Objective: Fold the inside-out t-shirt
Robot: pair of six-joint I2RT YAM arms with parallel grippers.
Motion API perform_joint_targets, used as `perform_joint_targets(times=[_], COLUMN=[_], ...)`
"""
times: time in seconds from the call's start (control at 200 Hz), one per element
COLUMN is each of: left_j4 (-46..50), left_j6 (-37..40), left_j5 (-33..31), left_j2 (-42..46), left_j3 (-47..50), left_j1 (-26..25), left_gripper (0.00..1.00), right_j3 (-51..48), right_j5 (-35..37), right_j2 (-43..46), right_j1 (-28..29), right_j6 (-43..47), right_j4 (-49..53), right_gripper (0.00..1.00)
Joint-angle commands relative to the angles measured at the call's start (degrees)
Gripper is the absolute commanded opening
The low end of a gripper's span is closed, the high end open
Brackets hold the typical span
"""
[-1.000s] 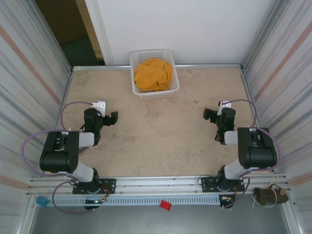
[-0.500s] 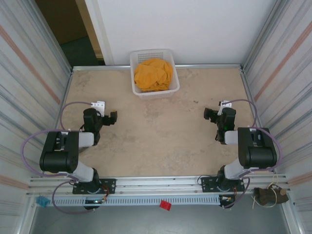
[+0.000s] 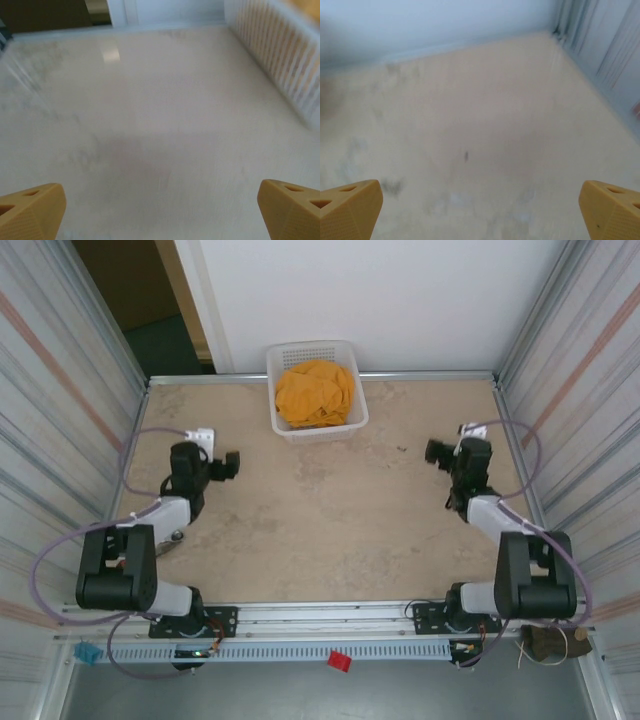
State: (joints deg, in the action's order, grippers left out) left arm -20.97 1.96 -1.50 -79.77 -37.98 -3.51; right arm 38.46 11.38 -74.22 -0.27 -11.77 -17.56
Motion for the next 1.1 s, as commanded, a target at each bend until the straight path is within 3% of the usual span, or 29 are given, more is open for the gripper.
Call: perform_joint_targets(times=[0.0, 0.095, 0.15, 0.296, 0.456, 0.641, 0.852, 1.092], left_j4=[18.52, 27.25, 29.28, 34.12, 40.21, 45.14, 38.6, 34.39], left_j6=[-9.19, -13.61, -15.37, -17.3, -18.43, -20.43, -21.06, -22.04], left_j5=[-0.1, 6.33, 10.39, 12.03, 13.33, 17.96, 23.87, 25.83], left_j2=[0.62, -7.26, -12.95, -29.11, -46.17, -60.39, -65.93, -74.09], left_j3=[-14.0, -27.34, -34.17, -53.19, -74.48, -92.8, -97.5, -109.24], left_j1=[0.67, 0.64, 0.21, -2.04, -4.25, -7.21, -15.1, -26.09], left_gripper=[0.99, 0.99, 0.99, 0.99, 0.99, 0.99, 0.99, 0.99], right_j3=[13.52, 19.96, 21.61, 25.23, 26.83, 27.45, 30.04, 29.78], right_j5=[5.18, -14.06, -17.89, -22.89, -21.22, -17.53, -12.51, -12.3], right_j2=[4.05, 4.69, 5.94, 9.15, 12.99, 17.22, 19.37, 20.66], right_j1=[-2.39, -6.8, -6.46, -3.45, 0.35, 0.84, -0.25, -4.2], right_j6=[-17.59, -21.01, -21.71, -20.98, -21.25, -20.72, -18.29, -19.21], right_j4=[27.61, 33.49, 34.82, 41.2, 47.98, 52.16, 55.65, 57.55], right_gripper=[0.99, 0.99, 0.99, 0.99, 0.99, 0.99, 0.99, 0.99])
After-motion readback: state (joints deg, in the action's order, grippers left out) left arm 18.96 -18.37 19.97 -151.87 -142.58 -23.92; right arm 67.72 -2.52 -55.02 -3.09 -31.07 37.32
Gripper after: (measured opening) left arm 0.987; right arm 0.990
